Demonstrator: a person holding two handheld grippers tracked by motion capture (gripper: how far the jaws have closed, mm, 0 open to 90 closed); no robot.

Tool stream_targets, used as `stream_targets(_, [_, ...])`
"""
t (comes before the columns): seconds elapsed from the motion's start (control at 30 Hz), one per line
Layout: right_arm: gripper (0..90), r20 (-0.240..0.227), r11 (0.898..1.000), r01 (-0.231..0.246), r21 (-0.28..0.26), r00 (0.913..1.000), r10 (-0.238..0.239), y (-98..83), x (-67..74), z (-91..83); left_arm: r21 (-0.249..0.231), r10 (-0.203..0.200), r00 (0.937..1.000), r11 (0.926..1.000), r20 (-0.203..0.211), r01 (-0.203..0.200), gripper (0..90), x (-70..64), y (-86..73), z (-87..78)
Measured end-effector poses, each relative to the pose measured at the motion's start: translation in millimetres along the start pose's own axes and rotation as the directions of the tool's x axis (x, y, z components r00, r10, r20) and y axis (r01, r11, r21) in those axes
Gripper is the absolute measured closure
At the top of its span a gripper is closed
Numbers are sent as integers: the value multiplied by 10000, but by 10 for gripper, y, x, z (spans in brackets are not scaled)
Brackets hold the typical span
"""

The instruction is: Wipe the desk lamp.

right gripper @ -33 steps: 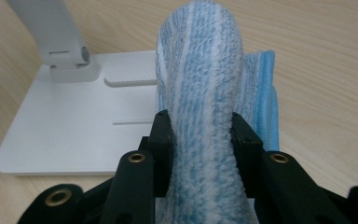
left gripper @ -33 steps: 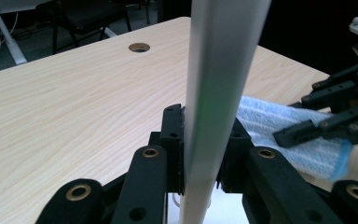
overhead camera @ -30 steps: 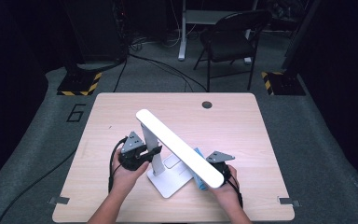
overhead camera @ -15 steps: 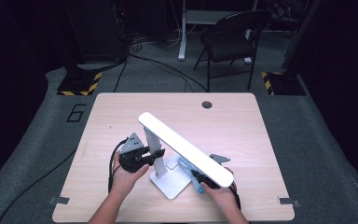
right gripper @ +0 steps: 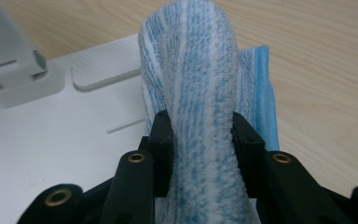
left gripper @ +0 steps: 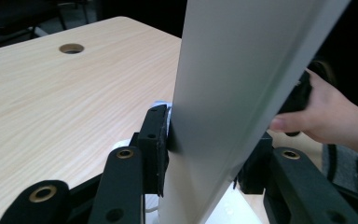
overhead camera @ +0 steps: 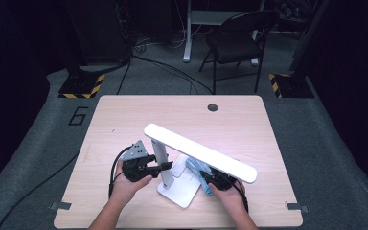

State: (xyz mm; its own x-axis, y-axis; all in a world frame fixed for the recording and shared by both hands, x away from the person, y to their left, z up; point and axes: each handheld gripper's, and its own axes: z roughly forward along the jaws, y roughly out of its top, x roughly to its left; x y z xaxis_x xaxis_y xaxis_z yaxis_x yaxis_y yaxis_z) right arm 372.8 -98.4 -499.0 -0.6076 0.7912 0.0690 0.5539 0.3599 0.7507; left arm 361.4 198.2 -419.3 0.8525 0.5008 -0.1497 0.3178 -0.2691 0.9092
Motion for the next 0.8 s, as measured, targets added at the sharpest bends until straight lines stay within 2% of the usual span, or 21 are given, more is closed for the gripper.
stream_targets(0.03, [666, 87, 9999, -34, -137, 10000, 35, -1, -9, 10, 55, 67, 9998, 10000, 167, -67, 608, -6, 3, -1])
stream_targets(0.07, [666, 137, 9999, 55, -112, 9999, -54, 4, -28, 14, -19, 138, 9998, 9999, 161, -138, 597, -24, -1, 10])
stream_targets(0.1, [666, 160, 10000, -10, 82, 9999, 8, 14, -38, 8, 38, 280, 9993, 9996, 248, -281, 591, -35, 1, 12])
stream_targets(0.17, [666, 271, 9998, -130, -167, 9995, 134, 16, -57, 33, 62, 345, 9987, 9994, 384, -347, 577, -43, 4, 15])
stream_targets(0.27, [665, 354, 9996, 38, -267, 9994, -28, 26, -105, 55, 126, 518, 9954, 9985, 811, -530, 550, -78, 9, 32])
stream_targets(0.37, [665, 396, 9999, 34, -138, 9992, -28, 39, -135, 53, 177, 542, 9904, 9982, 1273, -569, 517, -99, 11, 50])
stream_targets(0.47, [664, 431, 9999, -89, -119, 9990, 94, 47, -142, 51, 330, 639, 9827, 9970, 1736, -706, 480, -114, 21, 61])
stream_targets(0.57, [662, 381, 9997, -196, -120, 9991, 200, 55, -125, 21, 377, 757, 9805, 9958, 1811, -838, 472, -138, 26, 70])
stream_targets(0.8, [658, 140, 9986, 456, 271, 9988, -460, 17, 83, -97, 460, 786, 9804, 9950, 1808, -882, 475, -139, 35, 67])
